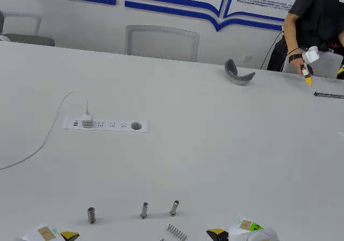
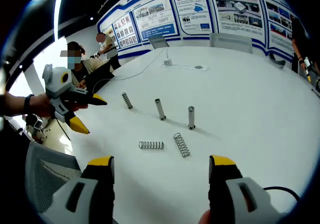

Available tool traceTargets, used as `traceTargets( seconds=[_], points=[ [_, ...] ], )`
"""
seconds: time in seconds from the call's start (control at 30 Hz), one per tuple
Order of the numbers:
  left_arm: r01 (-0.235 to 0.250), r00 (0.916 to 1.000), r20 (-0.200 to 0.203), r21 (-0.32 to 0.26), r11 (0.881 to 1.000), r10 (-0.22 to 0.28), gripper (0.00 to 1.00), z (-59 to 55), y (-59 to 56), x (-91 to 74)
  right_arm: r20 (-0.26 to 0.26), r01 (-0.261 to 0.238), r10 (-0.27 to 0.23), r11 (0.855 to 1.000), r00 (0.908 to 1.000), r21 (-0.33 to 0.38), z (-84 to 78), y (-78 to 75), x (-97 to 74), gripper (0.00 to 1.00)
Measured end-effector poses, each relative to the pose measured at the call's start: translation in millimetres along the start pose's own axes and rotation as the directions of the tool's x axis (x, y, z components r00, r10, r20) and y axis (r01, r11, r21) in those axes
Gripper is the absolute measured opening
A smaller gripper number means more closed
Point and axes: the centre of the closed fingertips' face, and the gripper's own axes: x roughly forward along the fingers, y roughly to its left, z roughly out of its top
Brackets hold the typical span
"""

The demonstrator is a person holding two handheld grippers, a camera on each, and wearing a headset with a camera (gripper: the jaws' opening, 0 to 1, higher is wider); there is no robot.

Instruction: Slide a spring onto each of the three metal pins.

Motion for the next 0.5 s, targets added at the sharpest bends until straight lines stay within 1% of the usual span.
traceTargets(
  seconds=[0.17, 0.37, 0.5],
  points=[
    [0.026, 0.9996, -0.015, 0.036, 0.999, -0.026, 0.72, 4.0, -12.5, 10.4, 0.000, 0.000, 0.000, 1.000, 1.0000, 0.004, -2.3, -1.6, -2.1, 0.79],
    [0.052, 0.9985, -0.018, 0.055, 0.997, -0.051, 0.71, 11.2, -21.7, 25.0, -0.003, 0.003, -0.003, 1.000, 1.0000, 0.003, -4.7, -4.7, -5.3, 0.79],
    [0.074, 0.9970, -0.030, 0.070, 0.995, -0.072, 0.71, 14.1, -27.6, 36.6, 0.001, 0.009, -0.009, 1.000, 1.0000, -0.001, -4.4, -6.7, -9.0, 0.80]
  ],
)
